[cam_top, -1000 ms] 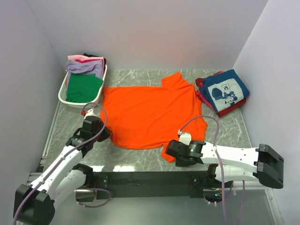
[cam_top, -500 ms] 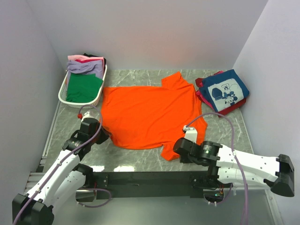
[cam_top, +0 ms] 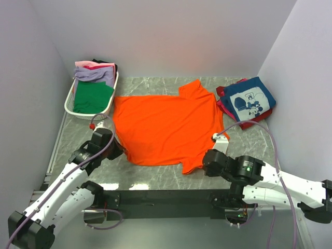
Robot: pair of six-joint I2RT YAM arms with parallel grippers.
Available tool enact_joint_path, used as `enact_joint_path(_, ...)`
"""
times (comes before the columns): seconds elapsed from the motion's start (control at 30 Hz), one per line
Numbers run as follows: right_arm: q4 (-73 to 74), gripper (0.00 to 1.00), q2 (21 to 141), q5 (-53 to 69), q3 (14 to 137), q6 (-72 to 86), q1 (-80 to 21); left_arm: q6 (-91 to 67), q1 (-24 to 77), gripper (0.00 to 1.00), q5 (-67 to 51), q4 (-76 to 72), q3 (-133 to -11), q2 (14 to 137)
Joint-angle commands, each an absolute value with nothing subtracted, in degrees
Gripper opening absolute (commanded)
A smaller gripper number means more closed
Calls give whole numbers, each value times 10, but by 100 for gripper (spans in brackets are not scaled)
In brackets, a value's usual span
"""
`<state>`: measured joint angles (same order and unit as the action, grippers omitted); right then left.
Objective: Fold and stack the t-shirts
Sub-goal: Fold the tshirt
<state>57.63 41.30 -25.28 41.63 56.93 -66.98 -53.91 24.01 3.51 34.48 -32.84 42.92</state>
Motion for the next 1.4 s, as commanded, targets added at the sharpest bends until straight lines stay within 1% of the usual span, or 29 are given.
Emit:
enact_joint_path(0.0, 616, 0, 402, -278, 456, 568, -672, -550, 256, 1, 48, 375, -360, 432)
enact_joint_path(0.33, 656, 0, 373, -322, 489, 577, -672, -591, 278, 1, 88, 432, -374, 405)
enact_joint_path(0.53, 681, 0, 359, -341, 499, 590, -672, -634, 278, 1, 112, 463, -371, 362)
enact_joint_path(0.67, 681, 0, 357, -353, 499, 592, -673, -654, 278, 1, 134, 454, -354, 329)
enact_joint_path(0.87, 638, 0, 384, -394, 494, 589, -672, -662, 278, 1, 121, 367, -302, 360)
enact_joint_path(1.03, 599, 0, 418, -423, 485, 592, -664, -637, 277, 1, 166, 357, -318, 389)
enact_joint_path(1.2, 549, 0, 449, -423, 485, 568, -616, -597, 265, 1, 188, 330, -330, 414)
enact_joint_path(1.37, 471, 0, 451, -392, 460, 515, -541, -553, 211, 0, 133, 272, -312, 457)
